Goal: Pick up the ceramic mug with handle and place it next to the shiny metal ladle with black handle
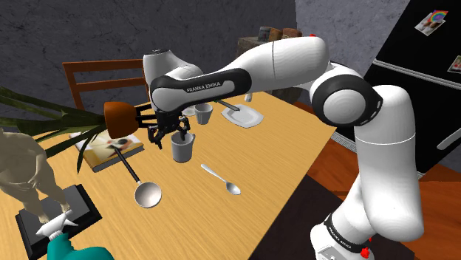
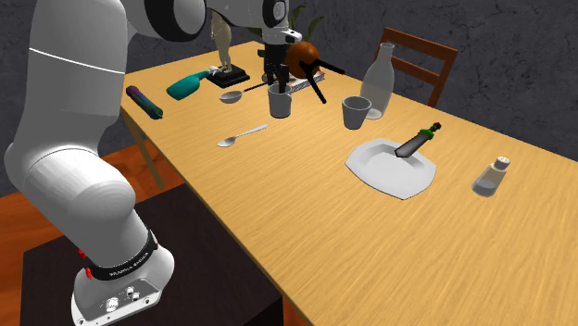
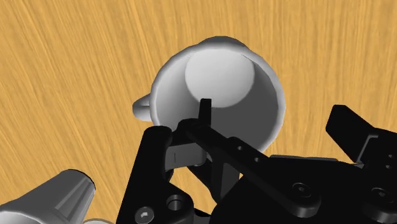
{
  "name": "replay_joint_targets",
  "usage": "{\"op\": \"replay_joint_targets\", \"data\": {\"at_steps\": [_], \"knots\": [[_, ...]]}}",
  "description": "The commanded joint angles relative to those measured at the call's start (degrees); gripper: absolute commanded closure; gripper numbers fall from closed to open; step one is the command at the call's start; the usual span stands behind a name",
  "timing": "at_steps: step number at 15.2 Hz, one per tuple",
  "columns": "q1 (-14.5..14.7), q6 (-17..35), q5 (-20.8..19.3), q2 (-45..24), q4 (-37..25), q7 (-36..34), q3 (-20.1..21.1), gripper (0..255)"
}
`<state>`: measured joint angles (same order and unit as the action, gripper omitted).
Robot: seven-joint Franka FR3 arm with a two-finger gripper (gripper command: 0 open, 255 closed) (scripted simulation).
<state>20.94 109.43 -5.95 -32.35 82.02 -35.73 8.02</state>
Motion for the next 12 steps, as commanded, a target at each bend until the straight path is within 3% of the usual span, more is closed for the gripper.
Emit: {"op": "replay_joint_targets", "data": {"at_steps": [1, 4, 12], "knots": [[0.06, -1.75, 0.08, 0.33, -1.43, 0.07, 0.05, 0], [0.28, -6.87, 0.25, 0.79, -6.1, 0.26, 0.17, 0], [0.28, -6.87, 0.25, 0.79, -6.1, 0.26, 0.17, 0]]}}
